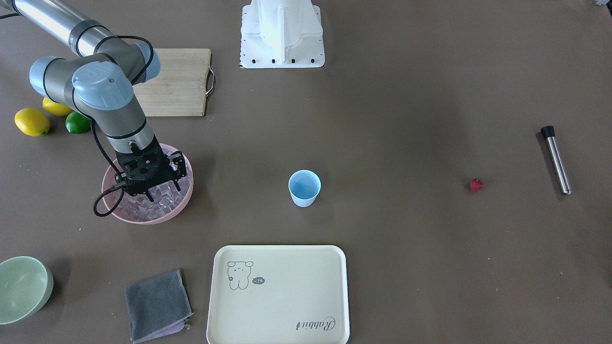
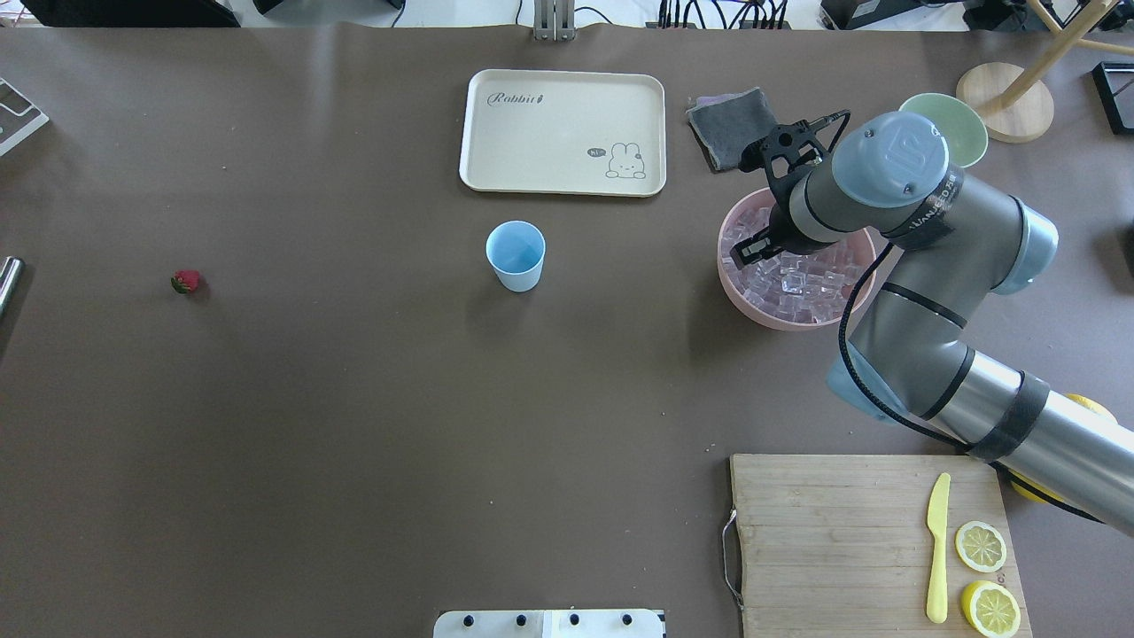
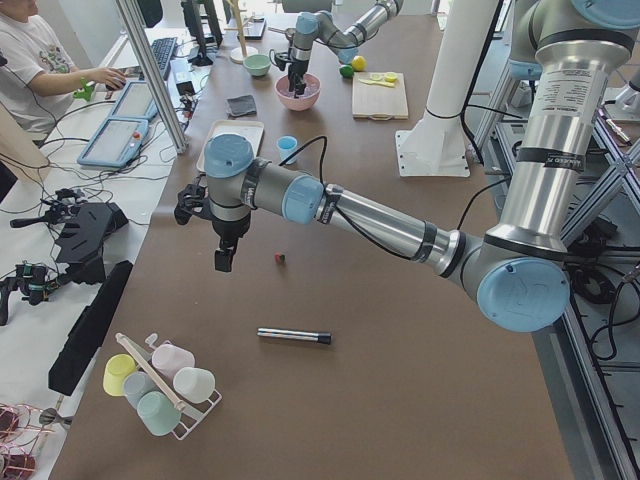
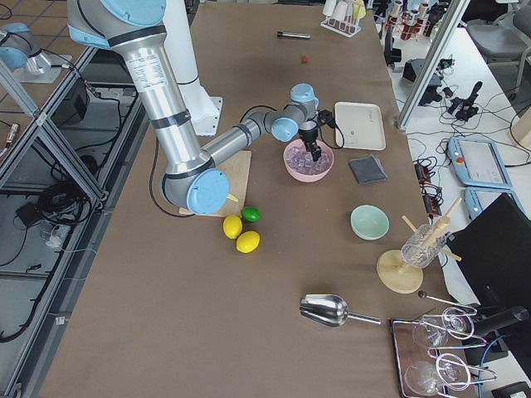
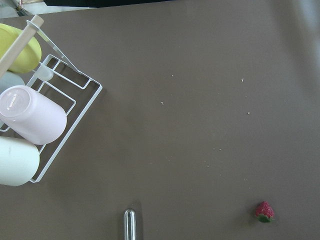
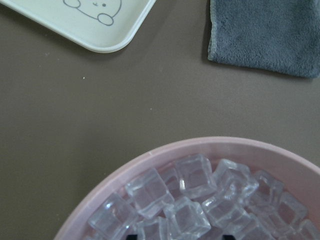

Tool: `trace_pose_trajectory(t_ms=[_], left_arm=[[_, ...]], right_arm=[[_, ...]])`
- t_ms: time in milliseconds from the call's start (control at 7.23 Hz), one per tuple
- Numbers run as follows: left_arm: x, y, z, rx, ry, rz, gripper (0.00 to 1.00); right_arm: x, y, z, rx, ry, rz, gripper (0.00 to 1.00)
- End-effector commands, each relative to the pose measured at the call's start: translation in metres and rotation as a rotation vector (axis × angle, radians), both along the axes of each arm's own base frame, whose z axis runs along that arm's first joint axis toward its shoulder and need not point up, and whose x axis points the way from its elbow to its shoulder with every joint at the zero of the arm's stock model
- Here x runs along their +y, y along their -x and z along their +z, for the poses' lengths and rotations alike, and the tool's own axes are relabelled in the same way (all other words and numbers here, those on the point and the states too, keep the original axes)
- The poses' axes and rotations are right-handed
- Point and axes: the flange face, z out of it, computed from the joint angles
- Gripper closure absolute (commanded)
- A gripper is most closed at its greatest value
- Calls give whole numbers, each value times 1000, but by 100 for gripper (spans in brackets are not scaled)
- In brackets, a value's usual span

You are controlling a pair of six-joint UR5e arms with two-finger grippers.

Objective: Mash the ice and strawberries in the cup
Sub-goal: 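Close the right gripper on an ice cube and lift it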

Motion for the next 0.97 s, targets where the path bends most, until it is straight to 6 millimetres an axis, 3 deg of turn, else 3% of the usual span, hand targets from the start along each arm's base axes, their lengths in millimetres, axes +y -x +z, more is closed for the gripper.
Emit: trace_pose_trajectory(t_ms=[0,415,830], left_arm=[[0,-2,1,0,1,4,2],[0,-3,1,0,1,5,2],[0,-9,2,0,2,16,2]], right_arm=[[2,1,0,-1,-1,-3,48],[3,2,4,5,4,-4,53],[2,-1,1,0,-1,-2,81]])
